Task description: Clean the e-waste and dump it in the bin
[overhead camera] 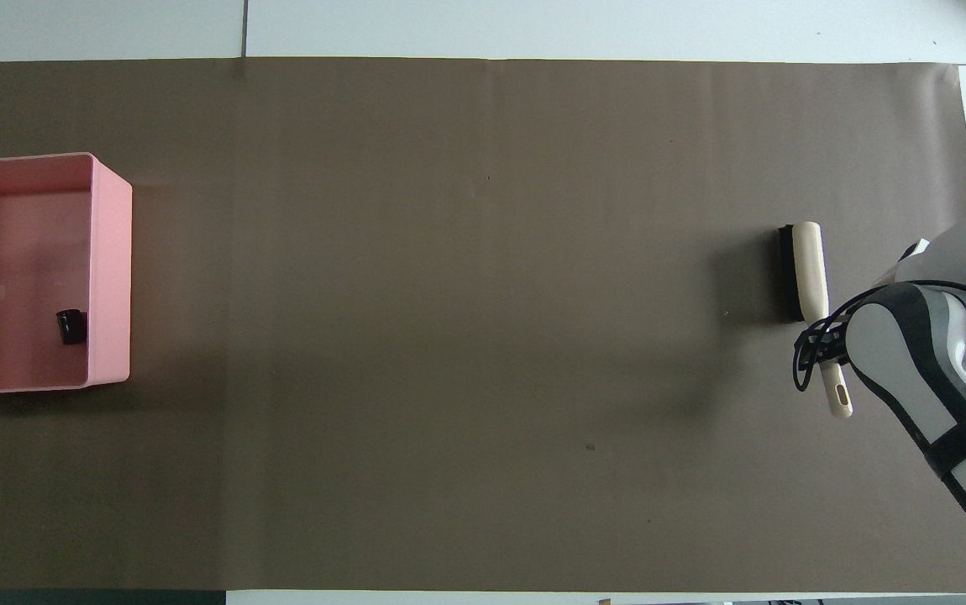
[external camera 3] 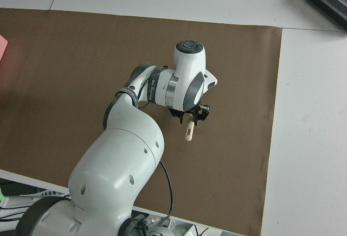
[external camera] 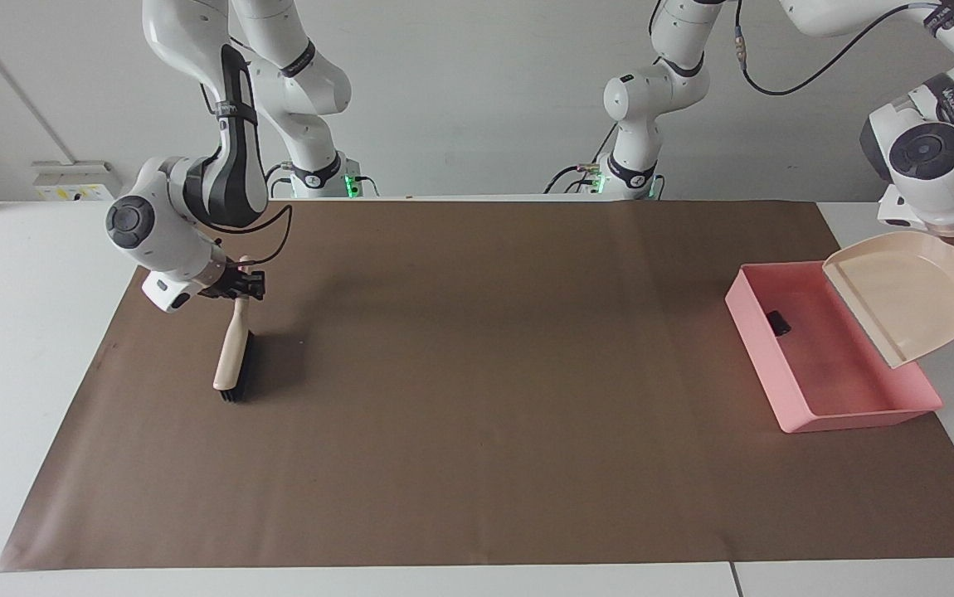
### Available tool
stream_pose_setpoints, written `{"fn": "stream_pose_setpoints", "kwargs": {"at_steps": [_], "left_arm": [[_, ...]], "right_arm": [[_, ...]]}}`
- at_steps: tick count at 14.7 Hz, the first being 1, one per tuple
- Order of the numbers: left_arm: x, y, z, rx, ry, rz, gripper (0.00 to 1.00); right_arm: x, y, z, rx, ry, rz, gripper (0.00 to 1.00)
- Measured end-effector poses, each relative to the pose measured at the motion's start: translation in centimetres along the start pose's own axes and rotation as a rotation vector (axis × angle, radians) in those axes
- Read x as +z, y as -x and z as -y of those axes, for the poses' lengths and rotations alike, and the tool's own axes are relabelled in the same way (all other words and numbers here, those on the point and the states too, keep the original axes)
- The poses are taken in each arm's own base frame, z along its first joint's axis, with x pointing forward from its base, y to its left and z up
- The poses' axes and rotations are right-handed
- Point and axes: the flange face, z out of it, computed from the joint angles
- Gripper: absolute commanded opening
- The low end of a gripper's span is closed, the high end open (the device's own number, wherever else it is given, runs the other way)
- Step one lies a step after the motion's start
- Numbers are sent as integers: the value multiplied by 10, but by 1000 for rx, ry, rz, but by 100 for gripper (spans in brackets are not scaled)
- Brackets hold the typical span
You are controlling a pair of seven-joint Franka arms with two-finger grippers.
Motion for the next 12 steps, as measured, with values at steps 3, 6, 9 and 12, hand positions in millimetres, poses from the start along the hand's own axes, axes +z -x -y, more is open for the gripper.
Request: {"fn": "stream_pose_setpoints", "kwargs": {"at_steps": [3, 6, 9, 12], "left_arm": [[-47, -16, 5, 4, 9, 165, 0], [-64, -27, 5, -22, 12, 310, 0], [-55, -40, 7, -54, -1, 402, 0], [-46, -51, 11, -64, -1, 441, 0]], "right_arm": [[-13, -3, 2, -5, 6, -26, 100], [-59, -7, 20, -35, 30, -107, 100], [-112, -6, 46, -38, 55, -205, 100], [-155, -3, 80, -39, 79, -294, 100]]}}
